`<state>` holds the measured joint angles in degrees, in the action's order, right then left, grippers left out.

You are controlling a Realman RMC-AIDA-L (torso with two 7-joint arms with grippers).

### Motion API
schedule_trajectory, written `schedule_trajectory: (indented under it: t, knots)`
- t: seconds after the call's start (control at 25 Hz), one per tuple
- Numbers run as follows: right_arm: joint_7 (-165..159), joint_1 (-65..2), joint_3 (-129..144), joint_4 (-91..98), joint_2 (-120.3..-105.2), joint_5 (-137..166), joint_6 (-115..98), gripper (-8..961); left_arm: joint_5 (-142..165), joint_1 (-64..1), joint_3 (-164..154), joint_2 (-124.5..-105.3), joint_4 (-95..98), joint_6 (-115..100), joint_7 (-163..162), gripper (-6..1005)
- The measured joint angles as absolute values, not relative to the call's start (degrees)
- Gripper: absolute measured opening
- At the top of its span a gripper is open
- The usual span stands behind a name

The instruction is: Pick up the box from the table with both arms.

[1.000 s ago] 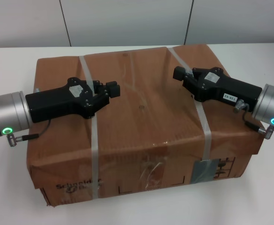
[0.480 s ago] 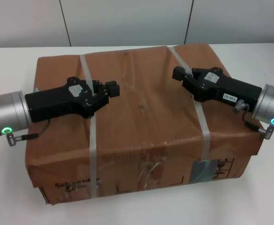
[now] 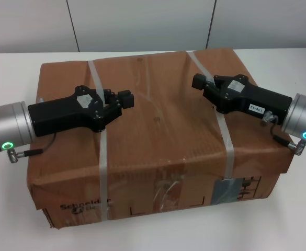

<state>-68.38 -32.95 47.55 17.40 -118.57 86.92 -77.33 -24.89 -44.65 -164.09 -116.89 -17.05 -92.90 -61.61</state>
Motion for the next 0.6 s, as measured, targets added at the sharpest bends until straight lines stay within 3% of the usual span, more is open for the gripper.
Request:
schedule_trajectory:
  t: [0.6]
  knots:
    - [-68.35, -32.95, 47.38, 17.40, -118.65, 86.92, -77.95, 21, -24.89, -44.59, -164.10, -116.89, -17.05, -92.91, -61.60, 93]
